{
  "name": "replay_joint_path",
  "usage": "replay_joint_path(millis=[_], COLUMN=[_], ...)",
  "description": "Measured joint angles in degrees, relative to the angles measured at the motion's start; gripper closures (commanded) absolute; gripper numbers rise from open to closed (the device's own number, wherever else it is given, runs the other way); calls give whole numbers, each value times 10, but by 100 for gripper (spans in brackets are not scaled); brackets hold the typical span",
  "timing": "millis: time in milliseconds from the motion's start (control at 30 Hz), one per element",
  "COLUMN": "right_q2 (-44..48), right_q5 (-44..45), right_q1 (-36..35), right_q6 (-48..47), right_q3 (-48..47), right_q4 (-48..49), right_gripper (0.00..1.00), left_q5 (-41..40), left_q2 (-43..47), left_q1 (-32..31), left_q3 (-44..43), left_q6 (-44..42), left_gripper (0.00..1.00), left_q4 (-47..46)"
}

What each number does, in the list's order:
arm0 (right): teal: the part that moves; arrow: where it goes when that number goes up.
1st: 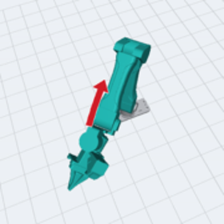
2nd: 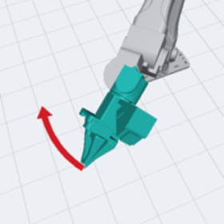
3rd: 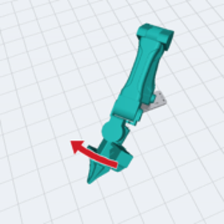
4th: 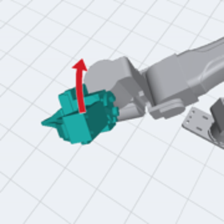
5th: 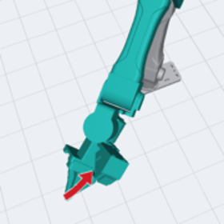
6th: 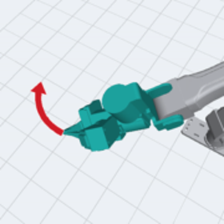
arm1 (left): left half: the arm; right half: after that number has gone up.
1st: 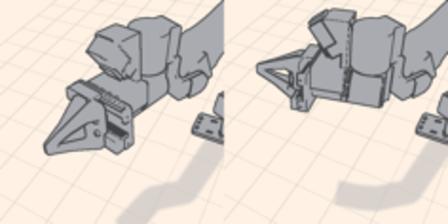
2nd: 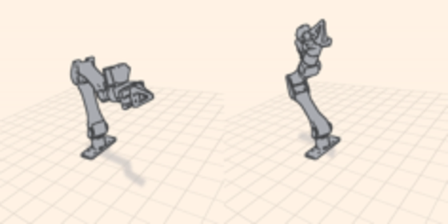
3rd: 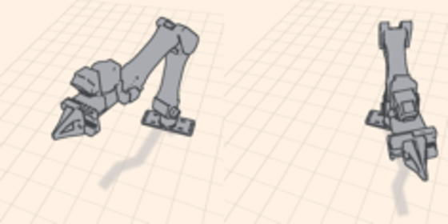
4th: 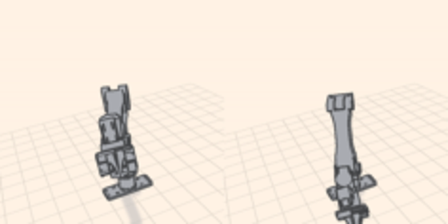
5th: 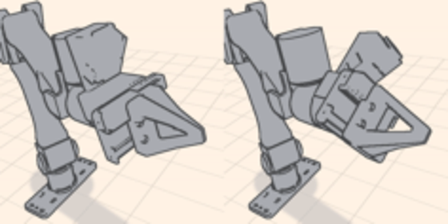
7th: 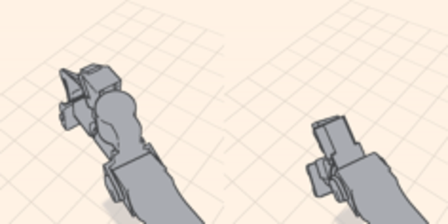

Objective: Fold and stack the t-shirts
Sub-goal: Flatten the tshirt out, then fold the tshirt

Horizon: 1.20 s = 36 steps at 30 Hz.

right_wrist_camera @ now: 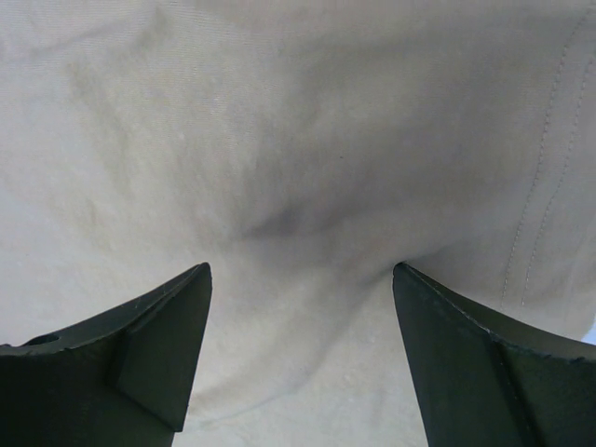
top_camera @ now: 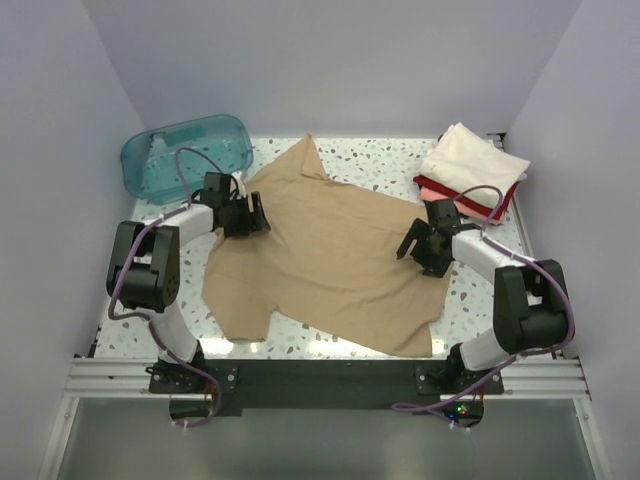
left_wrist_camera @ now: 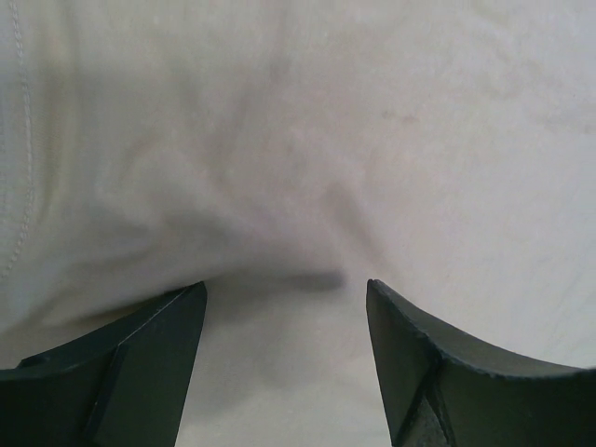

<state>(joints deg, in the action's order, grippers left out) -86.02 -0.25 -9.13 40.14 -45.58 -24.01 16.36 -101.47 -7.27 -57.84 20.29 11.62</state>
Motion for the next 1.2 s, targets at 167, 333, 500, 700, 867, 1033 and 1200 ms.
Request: replay_joint_path(millis=[167, 333, 500, 700, 867, 1033, 1200], right_q2=[-33, -71, -108, -142, -150, -148, -132], right_q5=[20, 43, 68, 85, 87, 86, 85], right_q1=[-2, -2, -2, -1, -1, -2, -10], right_q6=[6, 10, 12, 10, 6, -7, -17], right_q3=[-36, -79, -122, -168, -196, -212, -213], right_q4=[-26, -49, -71, -91, -98, -97, -93], right_gripper=[17, 17, 16, 17, 17, 18, 19], left_q5=[10, 24, 45, 57, 37, -2, -73], left_q2=[-46, -89, -138, -181, -176, -87, 88], left_q1=[0, 0, -2, -14, -27, -30, -30], left_q3=[-56, -112, -176, -239, -242, -192, -85], left_q6=[0, 0, -3, -5, -4, -4, -10], left_gripper=[26, 27, 28, 28, 28, 27, 22], left_q4=[0, 2, 5, 13, 15, 5, -37])
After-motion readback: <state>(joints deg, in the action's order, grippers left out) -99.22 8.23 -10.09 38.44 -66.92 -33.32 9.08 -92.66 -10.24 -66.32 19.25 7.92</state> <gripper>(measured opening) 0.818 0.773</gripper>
